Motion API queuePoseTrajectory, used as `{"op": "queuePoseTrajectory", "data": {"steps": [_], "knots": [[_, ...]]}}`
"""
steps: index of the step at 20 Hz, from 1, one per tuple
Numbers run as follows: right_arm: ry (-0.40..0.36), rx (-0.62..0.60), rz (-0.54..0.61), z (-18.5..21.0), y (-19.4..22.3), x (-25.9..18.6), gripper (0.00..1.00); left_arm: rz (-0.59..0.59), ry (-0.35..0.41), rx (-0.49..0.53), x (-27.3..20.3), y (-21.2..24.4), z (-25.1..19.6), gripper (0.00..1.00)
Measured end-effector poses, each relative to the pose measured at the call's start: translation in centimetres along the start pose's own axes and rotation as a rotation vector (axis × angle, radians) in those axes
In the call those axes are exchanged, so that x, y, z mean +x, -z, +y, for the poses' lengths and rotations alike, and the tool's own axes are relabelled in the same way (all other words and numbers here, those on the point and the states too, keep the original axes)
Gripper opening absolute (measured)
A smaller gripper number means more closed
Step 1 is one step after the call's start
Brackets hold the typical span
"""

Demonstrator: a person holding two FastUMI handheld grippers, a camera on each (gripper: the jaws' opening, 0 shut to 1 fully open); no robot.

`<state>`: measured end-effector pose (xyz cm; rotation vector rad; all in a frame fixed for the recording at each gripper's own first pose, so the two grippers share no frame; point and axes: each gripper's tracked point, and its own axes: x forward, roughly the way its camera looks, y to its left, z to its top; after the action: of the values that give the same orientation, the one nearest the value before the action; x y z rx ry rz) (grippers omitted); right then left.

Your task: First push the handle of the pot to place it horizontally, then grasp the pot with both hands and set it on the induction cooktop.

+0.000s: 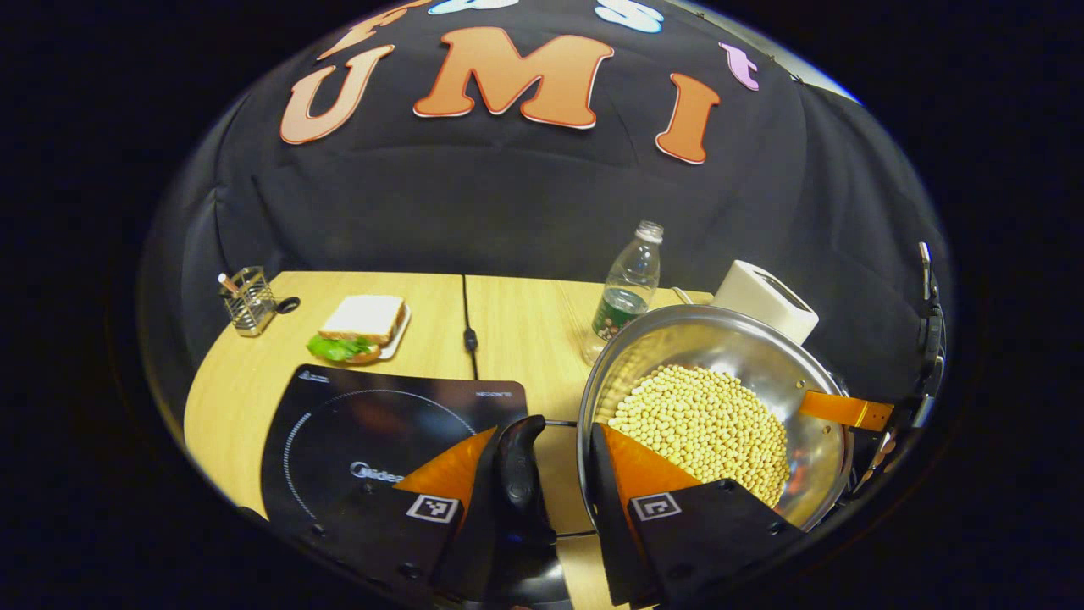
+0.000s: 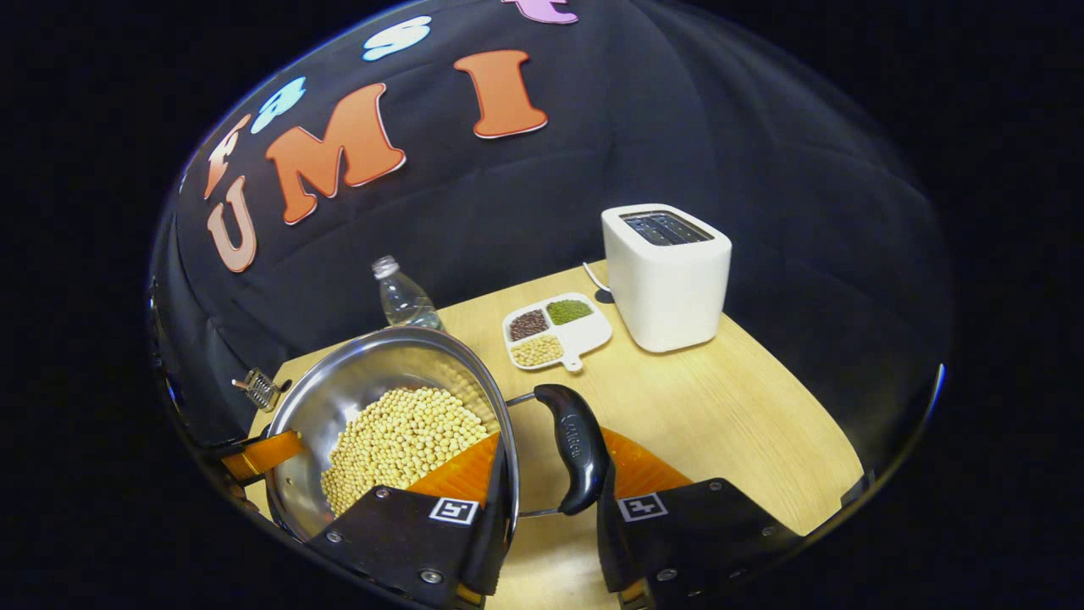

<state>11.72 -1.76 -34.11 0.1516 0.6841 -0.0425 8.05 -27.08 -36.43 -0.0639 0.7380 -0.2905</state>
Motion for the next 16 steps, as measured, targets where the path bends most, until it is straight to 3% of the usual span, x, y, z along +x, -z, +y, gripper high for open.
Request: {"op": "queuePoseTrajectory", "data": {"steps": [1,2,9,16], "knots": [[-0.008,-0.004,-0.001,0.9,-0.1,-0.5,0.46,-0.004,-0.004,-0.008,-0.5,-0.2,1.1,0.62],[-0.015,-0.01,-0.003,1.9,-0.1,-0.8,0.46,-0.007,-0.008,-0.018,-1.1,-0.5,2.1,0.58],[-0.08,-0.034,0.012,9.8,1.3,-1.7,0.45,-0.027,-0.073,-0.041,-6.3,-2.6,8.3,0.6],[-0.135,-0.062,0.053,16.7,3.6,-1.1,0.46,-0.017,-0.133,-0.075,-11.0,-4.1,9.5,0.62]]}}
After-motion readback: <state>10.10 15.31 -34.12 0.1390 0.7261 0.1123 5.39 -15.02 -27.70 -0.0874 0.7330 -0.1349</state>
